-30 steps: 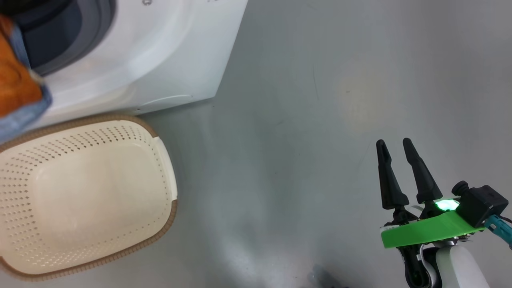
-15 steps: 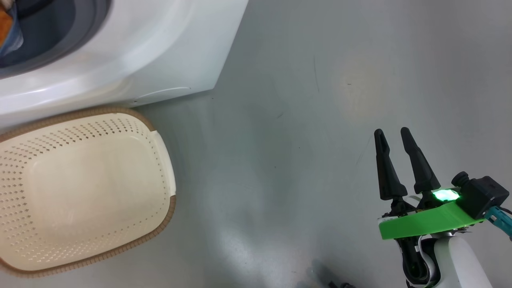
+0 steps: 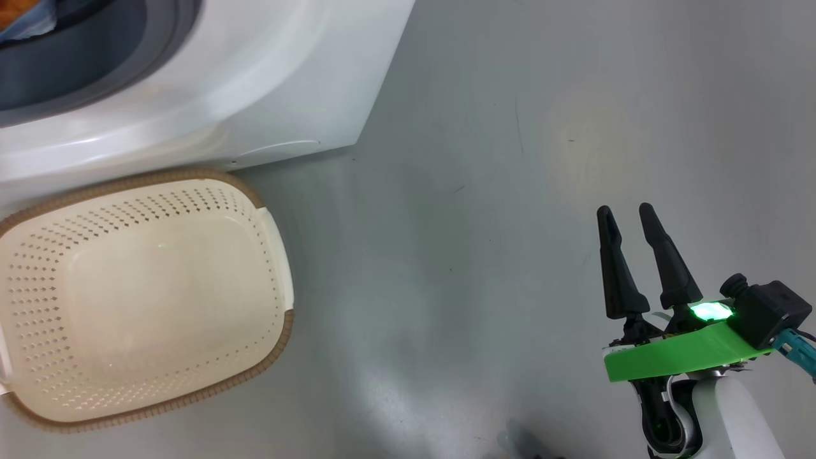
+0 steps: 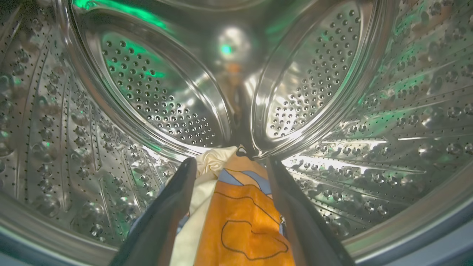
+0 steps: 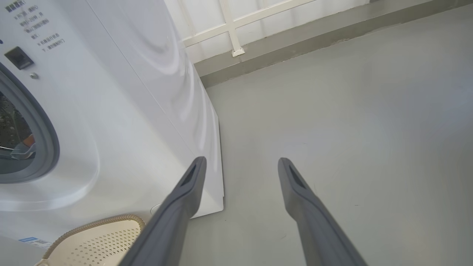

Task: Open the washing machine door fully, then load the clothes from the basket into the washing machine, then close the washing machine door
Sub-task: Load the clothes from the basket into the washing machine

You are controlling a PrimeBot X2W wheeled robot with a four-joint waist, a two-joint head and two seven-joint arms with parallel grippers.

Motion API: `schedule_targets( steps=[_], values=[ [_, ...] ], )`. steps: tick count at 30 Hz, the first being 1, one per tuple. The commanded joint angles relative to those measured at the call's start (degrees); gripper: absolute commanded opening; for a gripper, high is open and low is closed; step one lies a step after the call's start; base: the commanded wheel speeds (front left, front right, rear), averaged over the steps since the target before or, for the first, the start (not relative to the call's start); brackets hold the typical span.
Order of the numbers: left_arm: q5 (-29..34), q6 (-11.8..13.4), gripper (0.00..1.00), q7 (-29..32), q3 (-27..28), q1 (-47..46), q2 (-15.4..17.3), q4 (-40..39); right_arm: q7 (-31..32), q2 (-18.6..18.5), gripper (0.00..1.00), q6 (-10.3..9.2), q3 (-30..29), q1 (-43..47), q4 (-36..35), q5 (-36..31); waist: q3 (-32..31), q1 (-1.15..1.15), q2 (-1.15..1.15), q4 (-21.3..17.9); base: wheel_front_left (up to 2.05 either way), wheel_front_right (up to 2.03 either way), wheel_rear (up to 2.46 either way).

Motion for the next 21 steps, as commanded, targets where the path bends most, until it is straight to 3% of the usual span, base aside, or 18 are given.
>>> schedule_targets(
  steps=[1,21],
  values=[
    [-0.29,-0.08,1.0,-0.29,0.43,1.23,2.29,-1.33,-0.27,-0.32,1.0,0.09,1.24,0.33,-1.22,-0.32,-0.18,0.0,0.0,0.22,0.0,0.0,0.0],
    [-1.94,-0.08,1.0,-0.29,1.88,13.31,-3.54,-6.82,-0.27,-0.49,1.0,0.09,-0.57,0.8,-0.53,-2.93,-4.35,0.0,0.0,4.49,0.0,0.0,0.0]
  ],
)
